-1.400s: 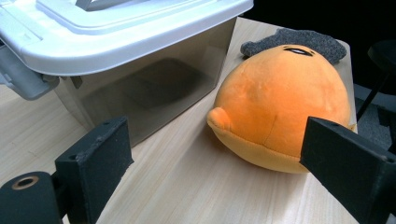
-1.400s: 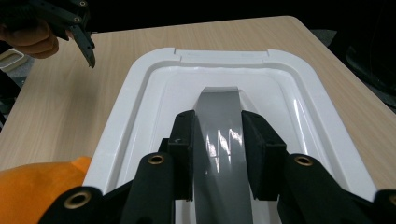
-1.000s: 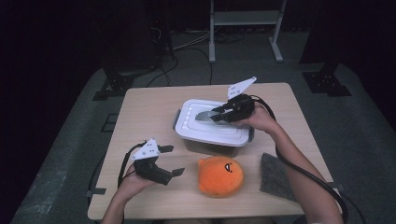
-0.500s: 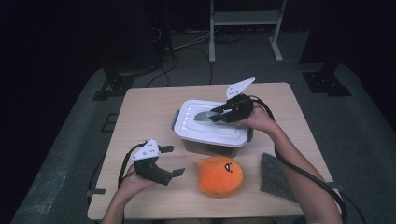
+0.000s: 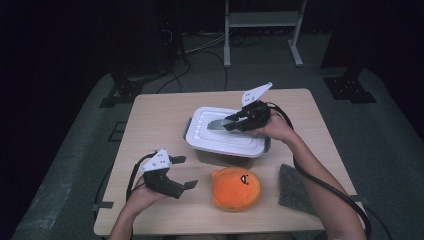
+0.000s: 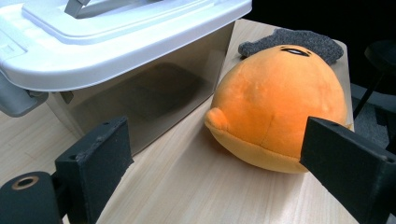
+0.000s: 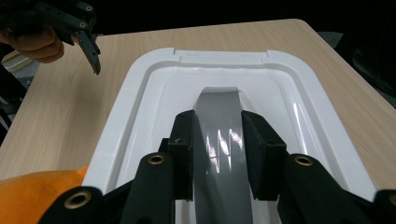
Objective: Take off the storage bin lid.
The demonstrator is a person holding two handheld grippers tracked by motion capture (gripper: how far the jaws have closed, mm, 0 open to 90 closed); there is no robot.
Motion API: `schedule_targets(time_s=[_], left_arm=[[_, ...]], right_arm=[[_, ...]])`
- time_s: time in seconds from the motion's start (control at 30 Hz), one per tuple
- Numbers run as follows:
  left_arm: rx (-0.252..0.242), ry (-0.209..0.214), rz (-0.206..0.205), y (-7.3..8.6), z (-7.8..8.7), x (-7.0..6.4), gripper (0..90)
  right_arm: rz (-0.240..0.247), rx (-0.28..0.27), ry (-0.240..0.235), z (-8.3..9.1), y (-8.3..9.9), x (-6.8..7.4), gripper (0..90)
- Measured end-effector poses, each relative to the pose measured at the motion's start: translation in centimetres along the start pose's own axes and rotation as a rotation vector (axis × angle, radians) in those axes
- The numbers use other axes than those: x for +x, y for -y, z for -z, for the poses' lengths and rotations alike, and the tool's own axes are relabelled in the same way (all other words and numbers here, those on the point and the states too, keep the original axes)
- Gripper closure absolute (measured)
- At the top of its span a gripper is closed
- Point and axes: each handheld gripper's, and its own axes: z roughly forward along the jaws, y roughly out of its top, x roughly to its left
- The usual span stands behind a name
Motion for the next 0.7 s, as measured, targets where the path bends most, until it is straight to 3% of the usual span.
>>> schedule_targets(time_s=[0.7], left_arm=[[-0.003,0.002,0.006,0.05,0.05,0.06,8.3]], right_arm=[[-0.003,0.003,0.001,-0.59,-0.44,-0.21,65.5]])
